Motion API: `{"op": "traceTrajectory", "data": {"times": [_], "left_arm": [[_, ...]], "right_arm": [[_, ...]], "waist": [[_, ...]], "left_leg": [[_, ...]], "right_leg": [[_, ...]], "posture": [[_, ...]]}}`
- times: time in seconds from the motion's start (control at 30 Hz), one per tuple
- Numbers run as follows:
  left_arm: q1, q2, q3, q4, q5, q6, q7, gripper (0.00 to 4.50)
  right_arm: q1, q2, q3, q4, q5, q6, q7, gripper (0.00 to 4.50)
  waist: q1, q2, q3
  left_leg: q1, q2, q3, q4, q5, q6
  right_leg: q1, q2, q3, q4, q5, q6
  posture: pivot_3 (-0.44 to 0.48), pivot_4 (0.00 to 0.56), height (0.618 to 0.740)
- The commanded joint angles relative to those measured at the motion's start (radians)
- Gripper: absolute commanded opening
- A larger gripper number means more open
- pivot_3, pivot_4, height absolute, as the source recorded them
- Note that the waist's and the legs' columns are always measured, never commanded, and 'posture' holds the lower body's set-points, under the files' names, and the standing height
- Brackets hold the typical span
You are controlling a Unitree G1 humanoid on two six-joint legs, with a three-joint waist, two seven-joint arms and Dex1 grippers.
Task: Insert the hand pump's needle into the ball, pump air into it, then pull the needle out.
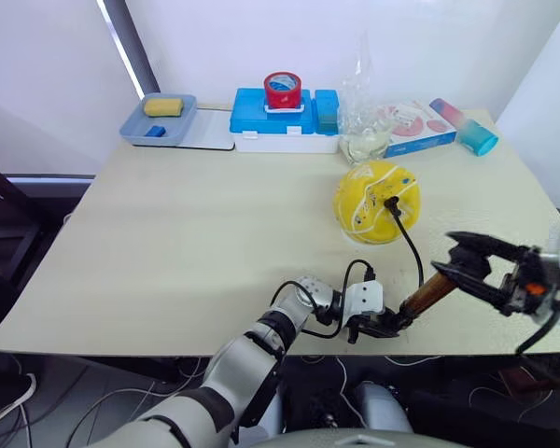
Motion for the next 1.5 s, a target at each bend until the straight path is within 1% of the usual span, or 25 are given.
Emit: {"op": "traceTrajectory", "data": {"times": [0.03,0.17,0.3,0.53,0.63,0.87,0.97,1.1,1.17,1.3,1.5], "left_arm": [[0.019,0.004,-0.018,0.034,0.030,0.014,0.008,1.11],[0.026,-0.002,-0.007,0.034,0.016,0.007,-0.012,1.11],[0.027,-0.002,-0.002,0.034,0.013,0.002,-0.008,1.11],[0.031,-0.001,0.004,0.035,0.012,-0.007,-0.013,1.11],[0.033,0.004,0.001,0.036,0.015,-0.011,-0.017,1.11],[0.033,0.009,-0.003,0.038,0.019,-0.014,-0.020,1.11],[0.032,0.009,-0.004,0.039,0.020,-0.015,-0.020,1.11],[0.030,0.008,-0.005,0.040,0.022,-0.014,-0.017,1.11],[0.030,0.006,-0.004,0.040,0.022,-0.013,-0.015,1.11],[0.032,0.005,-0.005,0.040,0.022,-0.012,-0.015,1.11],[0.031,0.005,-0.002,0.039,0.023,-0.010,-0.013,1.11]], "right_arm": [[0.022,0.032,0.116,0.067,-0.129,-0.058,0.028,2.05],[0.027,0.090,0.201,0.140,-0.205,-0.130,0.043,2.05],[0.008,0.106,0.186,0.129,-0.195,-0.158,0.043,2.05],[-0.028,0.036,0.035,0.025,-0.092,-0.108,0.048,2.05],[-0.039,-0.010,-0.072,-0.027,-0.011,-0.049,0.045,2.05],[-0.087,-0.094,-0.260,-0.080,0.174,0.076,0.011,2.05],[-0.108,-0.127,-0.319,-0.091,0.250,0.130,-0.006,2.05],[-0.144,-0.167,-0.364,-0.091,0.307,0.180,-0.024,2.05],[-0.158,-0.174,-0.366,-0.090,0.322,0.194,-0.032,2.05],[-0.143,-0.134,-0.312,-0.104,0.336,0.209,-0.055,2.05],[-0.072,-0.018,-0.129,-0.101,0.251,0.178,-0.040,2.05]], "waist": [[0.001,0.000,0.000],[0.001,0.000,0.000],[0.000,0.000,-0.001],[0.001,0.004,0.002],[0.001,0.006,0.002],[0.001,0.007,0.003],[0.001,0.007,0.003],[0.001,0.007,0.003],[0.001,0.007,0.003],[0.001,0.006,0.003],[0.000,0.007,0.001]], "left_leg": [[0.000,0.000,0.000,0.000,0.000,0.000],[0.000,0.000,-0.001,0.000,0.000,0.000],[0.000,0.000,-0.001,0.000,0.000,0.000],[-0.001,0.000,-0.001,0.000,0.000,0.000],[-0.001,0.000,-0.001,0.000,0.000,0.000],[-0.001,0.000,-0.004,0.000,0.000,0.000],[-0.001,0.000,-0.004,0.000,0.000,0.000],[-0.002,-0.001,-0.004,0.000,0.000,0.000],[-0.002,-0.001,-0.004,0.000,0.000,0.000],[-0.002,-0.001,-0.004,-0.001,0.000,0.000],[-0.001,-0.001,-0.005,-0.001,0.000,0.000]], "right_leg": [[0.000,0.000,-0.001,0.000,0.000,0.000],[0.000,-0.001,-0.003,0.000,0.000,0.000],[0.000,-0.001,-0.004,0.000,0.000,0.000],[0.000,-0.001,-0.004,0.000,0.000,0.000],[0.000,-0.001,-0.004,0.000,0.000,0.000],[0.001,-0.001,-0.007,-0.001,0.000,0.000],[0.001,-0.002,-0.009,-0.002,0.000,0.000],[0.002,-0.010,-0.019,-0.002,0.000,0.000],[0.002,-0.016,-0.026,-0.002,0.000,-0.001],[0.002,-0.016,-0.028,-0.002,0.000,-0.001],[0.004,-0.016,-0.030,-0.003,0.000,-0.001]], "posture": [[0.000,0.150,0.737],[0.000,0.150,0.737],[0.000,0.150,0.737],[0.000,0.150,0.737],[0.000,0.150,0.737],[0.000,0.150,0.737],[0.000,0.150,0.737],[0.000,0.150,0.737],[0.000,0.150,0.737],[0.000,0.150,0.737],[0.000,0.150,0.737]]}}
